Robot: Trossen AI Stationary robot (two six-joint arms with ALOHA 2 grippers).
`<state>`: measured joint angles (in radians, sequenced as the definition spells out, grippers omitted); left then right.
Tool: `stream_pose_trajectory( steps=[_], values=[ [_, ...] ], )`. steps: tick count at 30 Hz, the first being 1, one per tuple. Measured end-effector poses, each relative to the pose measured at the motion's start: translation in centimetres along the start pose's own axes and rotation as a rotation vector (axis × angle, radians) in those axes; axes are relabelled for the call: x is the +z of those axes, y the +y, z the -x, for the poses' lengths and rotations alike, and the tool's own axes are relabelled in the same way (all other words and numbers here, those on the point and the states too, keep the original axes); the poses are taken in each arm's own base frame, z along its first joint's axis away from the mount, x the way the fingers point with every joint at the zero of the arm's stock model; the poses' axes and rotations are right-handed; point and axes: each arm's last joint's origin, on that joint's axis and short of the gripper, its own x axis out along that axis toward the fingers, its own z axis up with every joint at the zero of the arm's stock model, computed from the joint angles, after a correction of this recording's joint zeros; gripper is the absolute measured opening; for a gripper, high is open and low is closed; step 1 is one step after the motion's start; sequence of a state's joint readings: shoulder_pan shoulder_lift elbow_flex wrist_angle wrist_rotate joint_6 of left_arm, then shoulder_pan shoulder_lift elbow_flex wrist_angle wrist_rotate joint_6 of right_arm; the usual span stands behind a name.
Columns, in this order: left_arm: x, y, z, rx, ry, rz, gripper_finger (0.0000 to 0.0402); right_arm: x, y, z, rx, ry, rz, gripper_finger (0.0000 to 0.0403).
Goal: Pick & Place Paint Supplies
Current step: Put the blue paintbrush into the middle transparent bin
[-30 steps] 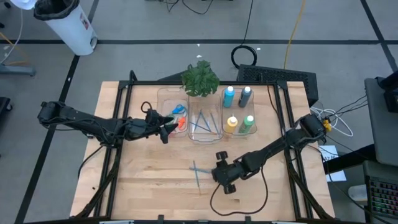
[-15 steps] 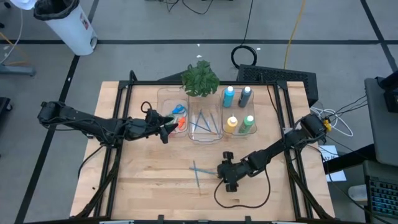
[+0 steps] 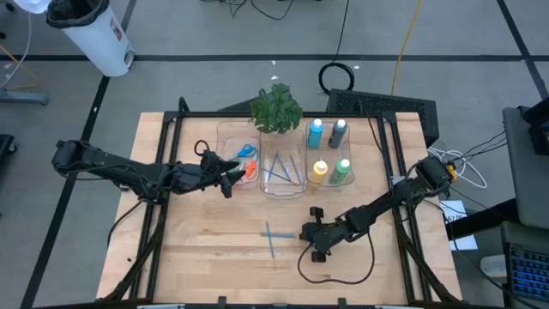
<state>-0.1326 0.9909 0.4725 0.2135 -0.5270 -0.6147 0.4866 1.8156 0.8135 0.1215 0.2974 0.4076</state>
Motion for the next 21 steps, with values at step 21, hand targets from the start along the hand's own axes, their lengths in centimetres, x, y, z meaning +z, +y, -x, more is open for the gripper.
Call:
stream_pose_trajectory(
  steps=[21],
  values=[
    [0.0, 0.0, 0.0, 0.0, 0.0, -0.001, 0.0239, 1.5, 0.6, 2.3, 0.007, -0.16, 0.076, 0.0002]
  ],
)
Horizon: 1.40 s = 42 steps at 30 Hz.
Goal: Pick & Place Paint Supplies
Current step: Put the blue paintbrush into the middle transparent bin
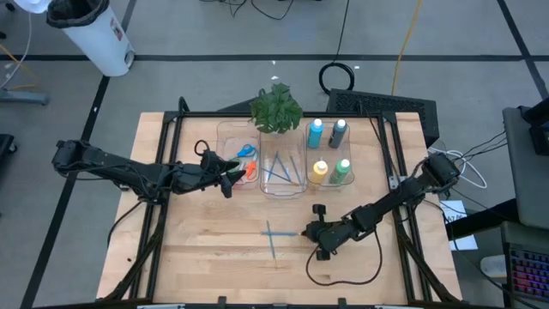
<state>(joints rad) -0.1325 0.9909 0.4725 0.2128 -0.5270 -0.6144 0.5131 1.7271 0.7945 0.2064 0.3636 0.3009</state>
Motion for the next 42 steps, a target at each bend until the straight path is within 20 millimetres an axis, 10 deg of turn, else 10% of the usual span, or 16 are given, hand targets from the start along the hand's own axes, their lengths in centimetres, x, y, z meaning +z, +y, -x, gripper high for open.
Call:
stream_pose_trajectory(
  steps=[16, 31, 42],
  values=[
    [0.0, 0.0, 0.0, 0.0, 0.0, 0.0, 0.0239, 2.4, 0.6, 5.2, -0.037, -0.153, -0.021, 0.0003],
    [0.1, 0.1, 0.0, 0.02, -0.016, 0.009, 0.0239, -2.8, 0.8, -0.1, -0.006, -0.171, -0.089, 0.0181],
    [0.0, 0.1, 0.0, 0.021, -0.013, 0.011, 0.0239, -1.9, -0.8, -4.6, -0.012, 0.074, -0.153, 0.0121]
  ],
)
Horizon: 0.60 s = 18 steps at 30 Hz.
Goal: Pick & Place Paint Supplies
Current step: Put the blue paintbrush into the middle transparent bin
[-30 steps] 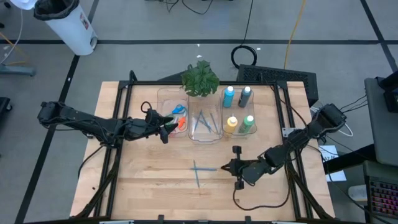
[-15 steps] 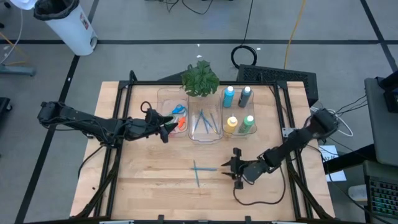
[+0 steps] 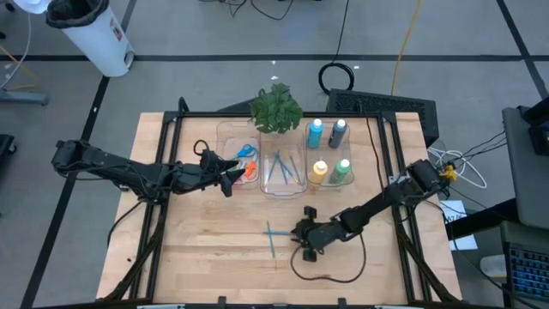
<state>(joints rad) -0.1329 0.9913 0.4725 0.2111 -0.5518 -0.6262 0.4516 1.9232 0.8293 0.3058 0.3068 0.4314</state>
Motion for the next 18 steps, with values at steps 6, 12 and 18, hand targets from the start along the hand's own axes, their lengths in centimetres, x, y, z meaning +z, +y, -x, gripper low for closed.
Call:
stream_pose_trajectory(
  steps=[6, 12, 18],
  values=[
    [0.0, 0.0, 0.0, 0.001, 0.0, -0.001, 0.0239, -0.7, -0.9, -0.2, -0.035, 0.089, 0.012, 0.0018],
    [0.0, 0.0, 0.0, 0.001, 0.0, -0.001, 0.0239, -0.9, -0.9, -0.2, -0.051, 0.095, 0.03, 0.0008],
    [0.0, 0.0, 0.0, 0.001, 0.0, -0.003, 0.0239, 1.1, 0.0, 2.0, -0.021, -0.014, 0.075, 0.0004]
  ],
)
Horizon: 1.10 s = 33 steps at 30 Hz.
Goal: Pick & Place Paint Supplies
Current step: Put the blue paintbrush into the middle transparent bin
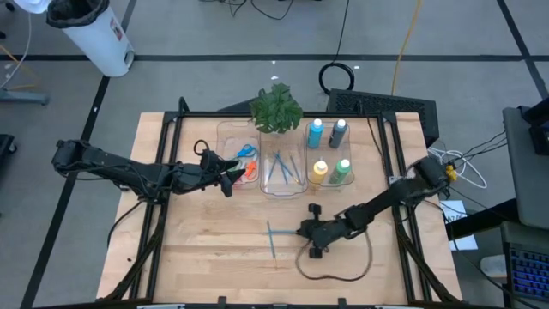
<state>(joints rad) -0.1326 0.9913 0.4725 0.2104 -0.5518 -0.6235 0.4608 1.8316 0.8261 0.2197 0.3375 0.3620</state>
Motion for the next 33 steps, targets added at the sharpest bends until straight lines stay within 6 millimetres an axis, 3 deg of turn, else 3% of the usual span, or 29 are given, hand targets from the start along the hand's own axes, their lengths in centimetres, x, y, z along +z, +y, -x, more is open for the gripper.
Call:
stream_pose_trajectory(
  steps=[6, 12, 17, 20, 26, 33],
  values=[
    [0.0, 0.0, 0.0, 0.0, 0.0, 0.0, 0.0239, 2.6, 0.6, 4.1, 0.02, -0.156, 0.055, 0.0002],
    [0.3, -0.9, -0.3, -0.039, -0.074, -0.017, 0.0239, 4.1, 0.3, 8.3, -0.114, -0.334, 0.064, 0.0001],
    [0.0, -3.2, -1.2, -0.214, -0.191, -0.118, 0.0239, 4.6, -0.8, 11.2, -0.266, -0.503, 0.014, 0.0001],
    [-0.7, -4.3, -2.1, -0.363, -0.239, -0.183, 0.0239, 4.7, -1.3, 12.6, -0.255, -0.649, -0.012, 0.0],
    [-2.0, -5.4, -3.8, -0.555, -0.246, -0.252, 0.0239, 3.1, -2.4, 13.5, -0.213, -0.872, -0.059, 0.0],
    [-2.4, -8.5, -7.6, -0.547, -0.248, -0.312, 0.0239, 1.6, -3.0, 13.2, -0.154, -0.887, -0.093, 0.0]
  ],
)
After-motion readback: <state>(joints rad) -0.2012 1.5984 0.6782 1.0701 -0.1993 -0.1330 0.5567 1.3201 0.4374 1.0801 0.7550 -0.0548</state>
